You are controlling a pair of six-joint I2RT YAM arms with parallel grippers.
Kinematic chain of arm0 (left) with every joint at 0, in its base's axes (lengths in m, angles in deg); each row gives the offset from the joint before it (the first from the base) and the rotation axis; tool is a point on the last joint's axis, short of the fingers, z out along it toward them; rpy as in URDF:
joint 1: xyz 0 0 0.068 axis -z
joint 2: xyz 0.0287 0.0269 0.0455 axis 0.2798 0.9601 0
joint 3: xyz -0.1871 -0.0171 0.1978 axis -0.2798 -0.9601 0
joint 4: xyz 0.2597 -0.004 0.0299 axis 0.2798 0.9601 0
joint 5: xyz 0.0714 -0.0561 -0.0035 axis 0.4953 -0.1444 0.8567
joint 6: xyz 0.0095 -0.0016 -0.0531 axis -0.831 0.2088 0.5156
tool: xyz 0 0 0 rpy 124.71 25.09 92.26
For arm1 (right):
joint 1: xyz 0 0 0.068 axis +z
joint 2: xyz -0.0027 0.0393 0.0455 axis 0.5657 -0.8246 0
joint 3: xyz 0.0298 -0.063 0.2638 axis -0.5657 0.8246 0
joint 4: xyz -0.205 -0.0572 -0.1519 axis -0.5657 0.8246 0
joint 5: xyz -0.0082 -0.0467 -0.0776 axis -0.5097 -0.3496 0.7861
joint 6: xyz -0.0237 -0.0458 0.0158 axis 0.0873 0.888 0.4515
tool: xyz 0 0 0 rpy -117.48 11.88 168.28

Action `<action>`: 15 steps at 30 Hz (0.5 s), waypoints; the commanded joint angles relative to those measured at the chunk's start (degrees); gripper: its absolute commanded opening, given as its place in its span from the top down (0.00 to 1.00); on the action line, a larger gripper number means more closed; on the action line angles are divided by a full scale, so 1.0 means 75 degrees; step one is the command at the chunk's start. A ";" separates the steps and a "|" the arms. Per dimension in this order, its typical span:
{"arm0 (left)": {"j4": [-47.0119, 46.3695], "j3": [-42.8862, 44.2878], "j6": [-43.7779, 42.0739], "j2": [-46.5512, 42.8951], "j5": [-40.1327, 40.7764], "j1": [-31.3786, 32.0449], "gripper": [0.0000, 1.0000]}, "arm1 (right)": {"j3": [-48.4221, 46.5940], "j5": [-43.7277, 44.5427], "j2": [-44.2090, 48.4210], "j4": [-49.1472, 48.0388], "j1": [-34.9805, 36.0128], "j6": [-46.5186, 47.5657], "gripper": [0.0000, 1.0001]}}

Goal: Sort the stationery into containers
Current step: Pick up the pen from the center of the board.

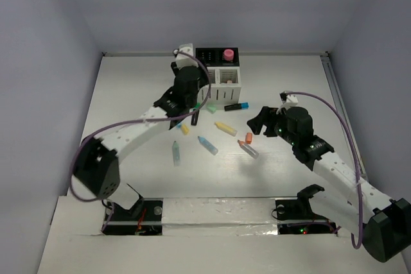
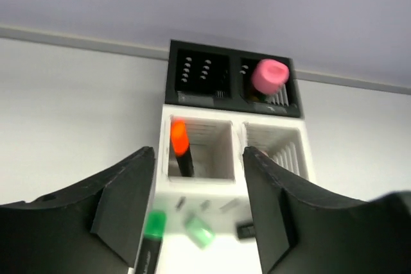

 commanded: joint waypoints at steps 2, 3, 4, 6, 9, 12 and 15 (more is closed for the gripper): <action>0.0162 -0.2094 0.1210 -0.1582 -0.1620 0.0012 0.48 | 0.0074 -0.0168 -0.0111 -0.0444 0.0084 -0.0111 0.19; 0.0279 -0.2399 0.1339 -0.1678 -0.1786 0.0012 0.48 | 0.0063 -0.0168 -0.0088 -0.0444 0.0084 -0.0111 0.19; 0.0396 -0.2866 0.1456 -0.1725 -0.1927 0.0012 0.48 | 0.0063 -0.0180 -0.0076 -0.0444 0.0084 -0.0111 0.19; 0.0690 -0.3220 0.1492 -0.1656 -0.2162 0.0012 0.50 | 0.0051 -0.0191 -0.0006 -0.0444 0.0084 -0.0123 0.19; 0.0761 -0.3515 0.1387 -0.1200 -0.2210 0.0012 0.55 | 0.0051 -0.0226 0.0053 -0.0444 0.0084 -0.0146 0.19; 0.0761 -0.3282 0.1270 -0.0591 -0.2046 0.0012 0.56 | 0.0016 -0.0332 0.0088 -0.0409 0.0084 -0.0181 0.19; 0.0691 -0.2778 0.1106 0.0030 -0.2058 0.0012 0.56 | 0.0039 -0.0286 0.0228 -0.0269 0.0084 -0.0205 0.19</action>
